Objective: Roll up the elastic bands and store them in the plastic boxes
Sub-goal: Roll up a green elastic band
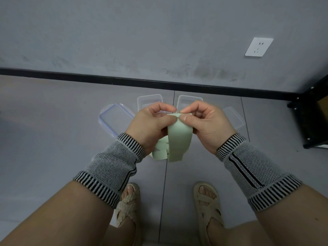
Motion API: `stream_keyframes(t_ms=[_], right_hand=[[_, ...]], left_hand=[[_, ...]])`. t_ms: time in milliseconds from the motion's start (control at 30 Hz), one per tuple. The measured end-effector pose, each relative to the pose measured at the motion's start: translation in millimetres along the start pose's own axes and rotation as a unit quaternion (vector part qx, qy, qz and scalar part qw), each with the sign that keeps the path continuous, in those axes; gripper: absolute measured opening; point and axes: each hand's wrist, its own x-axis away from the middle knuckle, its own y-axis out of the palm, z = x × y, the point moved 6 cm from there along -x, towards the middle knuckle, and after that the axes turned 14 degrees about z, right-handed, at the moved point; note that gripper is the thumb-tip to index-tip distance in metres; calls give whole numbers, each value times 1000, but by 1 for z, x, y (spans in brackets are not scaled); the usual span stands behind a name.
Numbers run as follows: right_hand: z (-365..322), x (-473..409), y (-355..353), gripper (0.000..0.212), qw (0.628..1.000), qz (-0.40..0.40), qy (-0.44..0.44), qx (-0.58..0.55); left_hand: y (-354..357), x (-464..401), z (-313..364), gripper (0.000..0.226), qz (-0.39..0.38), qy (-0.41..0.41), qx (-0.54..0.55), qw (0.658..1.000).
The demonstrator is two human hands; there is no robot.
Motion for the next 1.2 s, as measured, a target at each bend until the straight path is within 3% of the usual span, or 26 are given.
stream_keyframes(t_ms=[100,200,300,500,767,900,1033,1200], right_hand=[[-2,0,-2,15,1000,7,-16,-1],[-2,0,-2,25,999,12,-34,9],[2,0,0,29,1000,10,-22,11],[1,0,0,7,999,4,35,-32],[-5,-1,-4,13,994,22,-14,102],[-8,-1,-7,14,996,42,-25,74],[-7,-2,-8,19,995,47,-41,72],[-8,-2,-6,19,995,40,-61,74]], left_hand=[[-2,-1,-4,13,-8,-43,4,999],[-2,0,-3,2,-13,-30,-45,998],[-4,-3,0,13,11,-1,-36,999],[-9,-5,4,17,21,42,-50,998],[-11,-7,2,20,40,60,-69,995],[-8,-7,0,14,43,12,-30,999],[-10,-8,-7,21,43,-27,-75,996],[-10,-6,-3,1,27,-30,-43,998]])
